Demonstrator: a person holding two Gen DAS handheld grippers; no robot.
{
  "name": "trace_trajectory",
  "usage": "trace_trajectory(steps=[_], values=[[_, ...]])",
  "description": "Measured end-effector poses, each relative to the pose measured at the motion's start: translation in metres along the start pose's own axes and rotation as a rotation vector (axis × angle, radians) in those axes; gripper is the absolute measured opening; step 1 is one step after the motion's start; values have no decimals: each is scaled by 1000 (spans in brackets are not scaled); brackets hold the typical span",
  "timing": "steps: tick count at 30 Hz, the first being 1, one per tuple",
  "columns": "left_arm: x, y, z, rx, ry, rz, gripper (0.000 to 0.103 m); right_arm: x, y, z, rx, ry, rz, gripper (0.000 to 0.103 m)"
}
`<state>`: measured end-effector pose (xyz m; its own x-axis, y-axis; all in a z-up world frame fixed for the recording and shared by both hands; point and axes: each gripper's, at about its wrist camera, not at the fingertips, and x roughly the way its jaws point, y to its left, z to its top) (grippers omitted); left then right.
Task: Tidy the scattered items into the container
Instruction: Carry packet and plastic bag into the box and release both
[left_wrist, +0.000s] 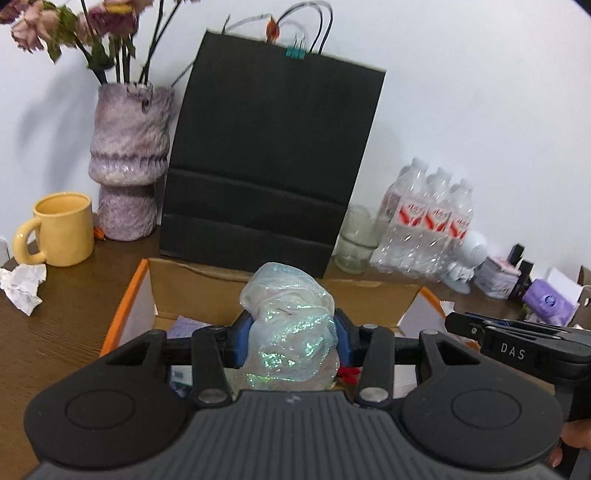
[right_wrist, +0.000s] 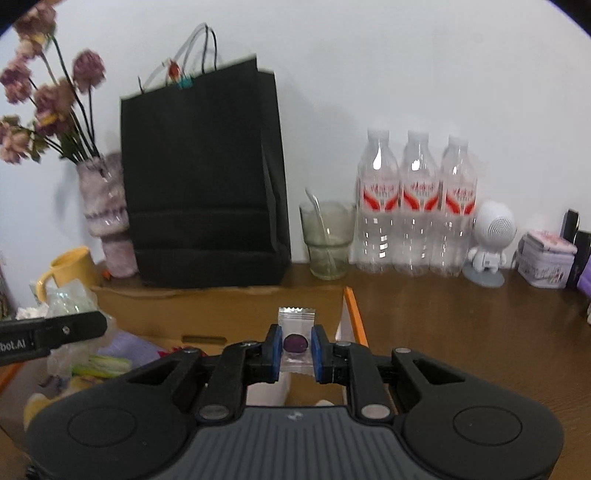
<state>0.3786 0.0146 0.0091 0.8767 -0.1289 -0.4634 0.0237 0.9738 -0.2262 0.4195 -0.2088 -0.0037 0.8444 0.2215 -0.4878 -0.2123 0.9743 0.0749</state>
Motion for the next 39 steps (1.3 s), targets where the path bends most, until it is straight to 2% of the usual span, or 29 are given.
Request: trace_trajectory(steps=[1,2,3,4,5,6,7,15,32,39], values=[[4,1,-1,2,12,-1,46,4,0,-1,-3,12,1,16],[7,1,-1,9,26,-5,51,7,0,-2,-6,23,5,18],[9,0,-2,17,39,-6,68,9,1,-2,-7,37,9,22],[11,0,-2,23,50,0,79,10,0,-2,-7,48,13,42],[11,-2,-2,28,55,14,100,10,1,-2,-7,58,18,58],[9,-3,-3,37,48,28,103,9,3,-2,-10,55,16,89],[7,-5,-4,51,39,37,103,6,5,-2,-18,42,9,100],[2,-4,-1,52,32,84,103,-2,14,1,-50,34,11,100],[2,-6,-2,63,35,90,103,-4,17,1,-51,37,18,101],[-24,-6,-1,59,-9,84,103,-25,14,-2,-36,14,41,102]])
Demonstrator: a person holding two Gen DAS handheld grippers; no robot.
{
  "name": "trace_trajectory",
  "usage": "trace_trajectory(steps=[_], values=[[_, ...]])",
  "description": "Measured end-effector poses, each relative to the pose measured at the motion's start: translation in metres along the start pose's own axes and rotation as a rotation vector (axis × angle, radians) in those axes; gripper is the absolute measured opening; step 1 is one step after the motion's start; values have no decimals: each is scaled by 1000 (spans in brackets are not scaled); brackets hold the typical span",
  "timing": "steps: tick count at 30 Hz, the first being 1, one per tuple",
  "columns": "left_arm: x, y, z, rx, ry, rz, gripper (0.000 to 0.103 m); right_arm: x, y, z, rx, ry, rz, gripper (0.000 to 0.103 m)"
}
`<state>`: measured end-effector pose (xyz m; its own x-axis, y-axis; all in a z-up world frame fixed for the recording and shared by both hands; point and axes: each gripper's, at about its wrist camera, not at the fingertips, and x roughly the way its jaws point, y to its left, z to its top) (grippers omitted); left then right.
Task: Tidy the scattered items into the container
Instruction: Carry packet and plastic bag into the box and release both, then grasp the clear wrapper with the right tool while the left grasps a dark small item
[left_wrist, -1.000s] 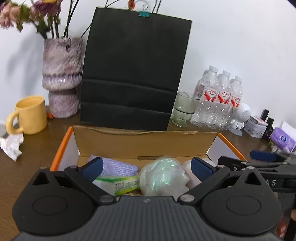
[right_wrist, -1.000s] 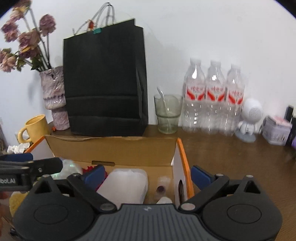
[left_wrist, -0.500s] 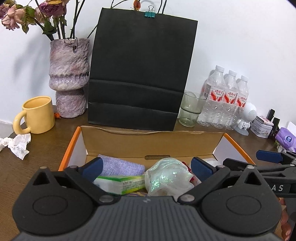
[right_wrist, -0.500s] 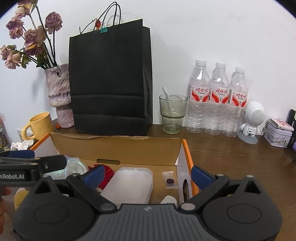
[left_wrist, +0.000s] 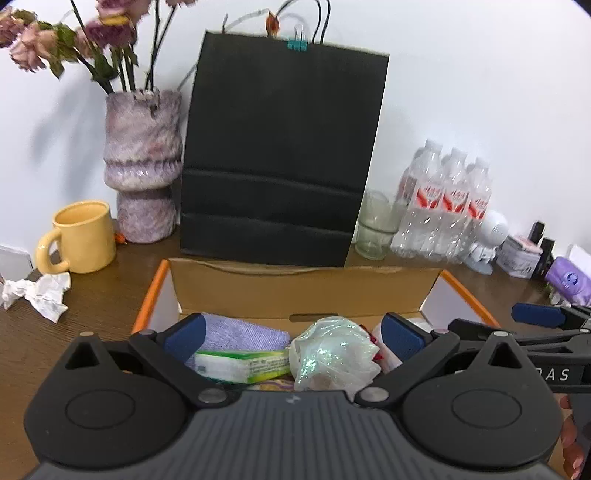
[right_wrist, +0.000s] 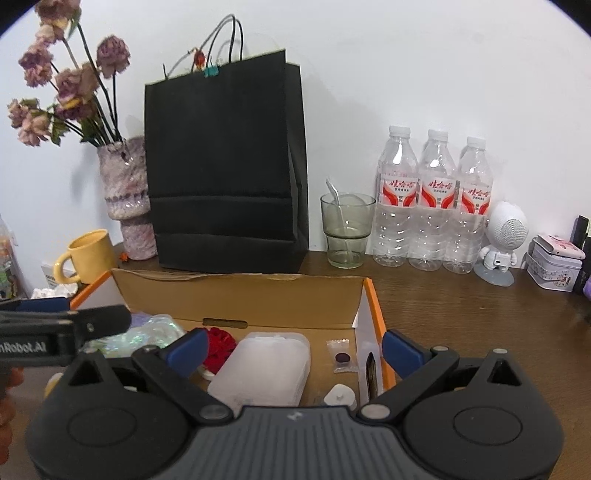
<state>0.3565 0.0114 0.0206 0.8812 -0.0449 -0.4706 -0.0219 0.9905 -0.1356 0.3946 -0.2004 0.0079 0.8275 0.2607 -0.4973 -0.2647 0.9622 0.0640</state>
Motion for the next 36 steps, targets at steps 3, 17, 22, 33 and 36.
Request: trace_trajectory(steps=[3,17,22,33,36], values=[[-21,5,-3,1,-29,0,103,-20,-4,-6,6,-17,8,103],[-99,51,-71,22,21,38,103,-87,-38,-85,11,51,-61,103],[-87,56,-99,11,98,46,103,-74,-39,-105,36,118,-64,102],[-69,53,-106,72,144,43,83,-54,-25,-111,13,149,-67,98],[-61,51,-108,97,177,37,68,-46,-27,-111,35,168,-56,91]])
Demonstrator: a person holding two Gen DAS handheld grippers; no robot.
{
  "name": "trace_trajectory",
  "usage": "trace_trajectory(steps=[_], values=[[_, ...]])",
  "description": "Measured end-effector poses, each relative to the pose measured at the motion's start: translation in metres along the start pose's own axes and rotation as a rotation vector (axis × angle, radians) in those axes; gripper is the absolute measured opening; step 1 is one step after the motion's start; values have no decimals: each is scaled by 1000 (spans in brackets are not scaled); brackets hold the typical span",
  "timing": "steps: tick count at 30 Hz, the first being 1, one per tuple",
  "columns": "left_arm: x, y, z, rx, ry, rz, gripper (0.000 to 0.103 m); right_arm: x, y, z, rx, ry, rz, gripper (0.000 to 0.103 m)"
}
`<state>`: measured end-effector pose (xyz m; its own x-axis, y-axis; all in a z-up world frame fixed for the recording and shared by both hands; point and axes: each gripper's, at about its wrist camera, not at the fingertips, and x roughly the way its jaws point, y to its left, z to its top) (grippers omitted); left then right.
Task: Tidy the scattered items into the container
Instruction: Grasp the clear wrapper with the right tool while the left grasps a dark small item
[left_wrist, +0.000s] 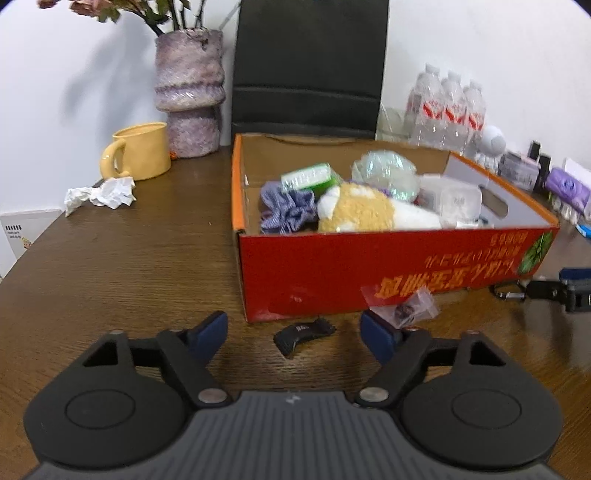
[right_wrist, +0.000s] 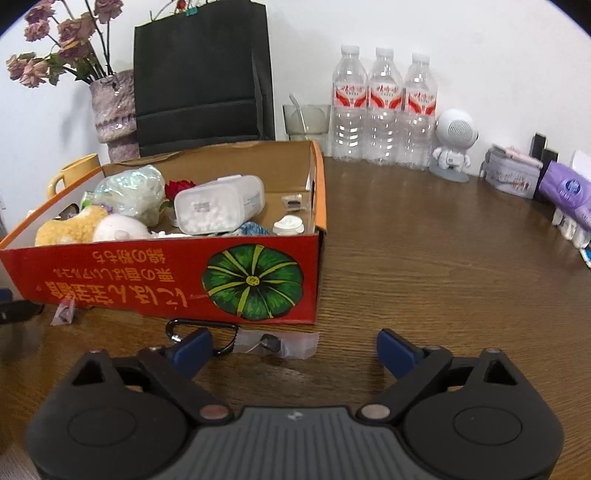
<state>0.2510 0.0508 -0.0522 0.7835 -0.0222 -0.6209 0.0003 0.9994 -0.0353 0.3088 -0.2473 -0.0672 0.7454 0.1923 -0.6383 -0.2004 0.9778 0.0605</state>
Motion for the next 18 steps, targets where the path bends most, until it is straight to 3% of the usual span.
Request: trace_trajectory(steps=[1,2,4,5,6,8,10,18], values=[[1,-1,-1,11,0,2,67,1,-1,0,4,-1,6,88],[1,-2,-2,30,-3,11,57,0,-1,0,3,-4,10,84],[0,-3,-2,45,-9,5,33,-3,-1,0,0,-17,29,45],[-2,-3,-3,47,-8,-9,19,-6,0,-1,-2,-20,36,36],[-3,-3,-3,52,-8,-18,13,-7,0,-1,-6,-22,33,32],[-5,-4,-5,61,-12,-22,11,-12,2,-4,-19,-27,41,28],[-7,-4,-6,55,-19,-25,10,-17,2,-5,-20,-43,46,17],[-12,-2,-5,40,-43,-35,10,-24,3,-5,-13,-63,57,15]])
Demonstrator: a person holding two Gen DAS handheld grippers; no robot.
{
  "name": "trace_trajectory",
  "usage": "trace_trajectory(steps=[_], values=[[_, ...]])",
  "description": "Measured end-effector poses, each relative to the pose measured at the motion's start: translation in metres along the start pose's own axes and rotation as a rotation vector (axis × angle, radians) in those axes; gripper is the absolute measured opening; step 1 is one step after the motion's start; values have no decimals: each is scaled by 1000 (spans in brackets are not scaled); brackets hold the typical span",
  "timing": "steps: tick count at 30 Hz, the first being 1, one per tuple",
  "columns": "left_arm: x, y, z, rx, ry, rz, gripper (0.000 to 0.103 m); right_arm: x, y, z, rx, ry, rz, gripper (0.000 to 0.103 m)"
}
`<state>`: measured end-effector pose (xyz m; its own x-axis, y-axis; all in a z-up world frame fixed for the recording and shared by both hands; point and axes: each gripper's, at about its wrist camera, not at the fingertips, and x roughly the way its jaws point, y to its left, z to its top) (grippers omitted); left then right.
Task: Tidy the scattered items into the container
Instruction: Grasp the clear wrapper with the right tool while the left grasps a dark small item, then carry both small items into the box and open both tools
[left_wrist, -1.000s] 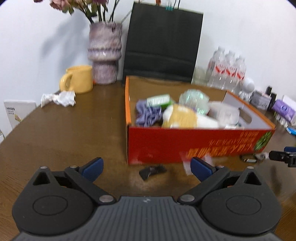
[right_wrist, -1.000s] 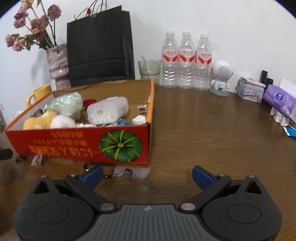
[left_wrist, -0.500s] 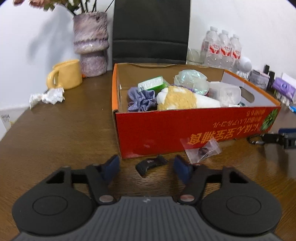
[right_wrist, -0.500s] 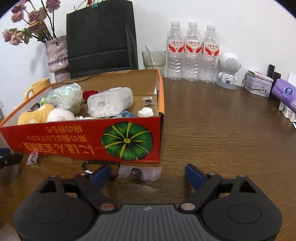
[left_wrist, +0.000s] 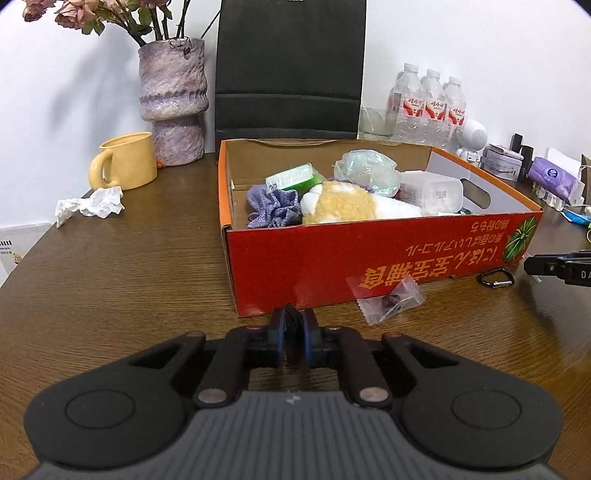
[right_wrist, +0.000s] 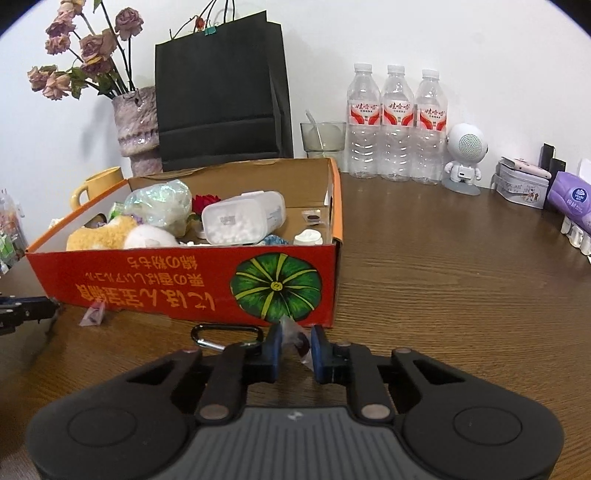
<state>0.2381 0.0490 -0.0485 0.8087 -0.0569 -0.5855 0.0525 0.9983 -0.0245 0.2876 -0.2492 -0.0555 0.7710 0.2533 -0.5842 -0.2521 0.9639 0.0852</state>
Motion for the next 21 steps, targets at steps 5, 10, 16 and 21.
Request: trace_trajectory(steps=[5,10,16,21], values=[[-3,-2,0,2,-13,-10,10,-6,-1,0,13,-21,1,15],[-19,-6,0,8,-63,-27,10,-18,1,1,14,-52,15,15],[-54,-9,12,-4,-183,-57,10,-51,9,8,8,-146,55,15],[-65,-9,52,18,-259,-54,10,-66,16,44,-13,-236,77,15]])
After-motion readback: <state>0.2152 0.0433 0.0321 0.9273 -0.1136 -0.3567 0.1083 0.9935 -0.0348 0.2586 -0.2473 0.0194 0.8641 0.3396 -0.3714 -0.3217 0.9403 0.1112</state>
